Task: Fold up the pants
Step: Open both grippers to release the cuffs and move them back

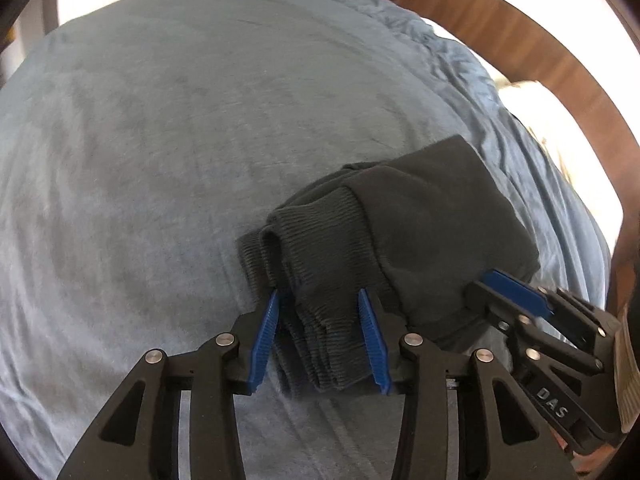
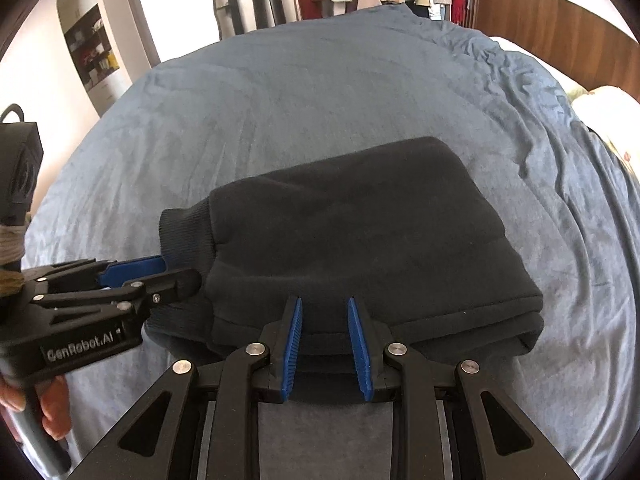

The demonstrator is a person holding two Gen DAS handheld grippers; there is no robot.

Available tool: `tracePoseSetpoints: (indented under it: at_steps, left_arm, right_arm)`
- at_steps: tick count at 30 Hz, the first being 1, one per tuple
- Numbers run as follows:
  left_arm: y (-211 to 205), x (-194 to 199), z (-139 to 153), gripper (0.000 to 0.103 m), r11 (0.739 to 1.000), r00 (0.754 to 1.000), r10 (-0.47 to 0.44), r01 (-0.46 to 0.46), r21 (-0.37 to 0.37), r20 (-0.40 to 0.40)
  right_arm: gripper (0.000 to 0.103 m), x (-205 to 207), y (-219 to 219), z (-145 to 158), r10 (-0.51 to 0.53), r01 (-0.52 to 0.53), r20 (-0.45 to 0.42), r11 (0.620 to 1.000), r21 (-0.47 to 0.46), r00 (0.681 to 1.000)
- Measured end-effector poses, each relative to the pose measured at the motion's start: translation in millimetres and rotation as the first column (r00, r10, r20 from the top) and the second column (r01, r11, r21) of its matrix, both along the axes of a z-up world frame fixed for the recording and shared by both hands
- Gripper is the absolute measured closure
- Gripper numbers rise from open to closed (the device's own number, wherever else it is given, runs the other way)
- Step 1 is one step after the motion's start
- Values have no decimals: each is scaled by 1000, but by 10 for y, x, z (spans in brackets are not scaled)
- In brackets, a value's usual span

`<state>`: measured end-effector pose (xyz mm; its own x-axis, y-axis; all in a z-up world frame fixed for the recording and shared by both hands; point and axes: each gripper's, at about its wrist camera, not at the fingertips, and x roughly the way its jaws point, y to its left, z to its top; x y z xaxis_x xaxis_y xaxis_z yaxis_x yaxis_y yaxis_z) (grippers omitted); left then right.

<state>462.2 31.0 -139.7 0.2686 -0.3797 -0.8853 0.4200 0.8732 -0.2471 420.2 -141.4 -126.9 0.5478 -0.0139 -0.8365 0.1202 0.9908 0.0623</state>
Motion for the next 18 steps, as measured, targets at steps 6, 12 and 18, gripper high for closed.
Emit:
tracePoseSetpoints:
  at_steps: [6, 12, 18]
  left_arm:
    - [195, -156, 316, 48, 988, 986, 157, -157, -4, 47]
    - [291, -249, 475, 35, 959, 957, 283, -281, -36, 56]
    - [193, -314, 418, 22, 919, 919, 393, -393, -20, 33]
  right_arm:
    - [52, -126, -132, 262, -39, 38, 19, 999, 18, 999]
    - [34, -197, -434, 637, -115, 116, 127, 993, -2, 985]
    - [29, -55, -760, 691, -198, 207, 167, 978, -39, 966]
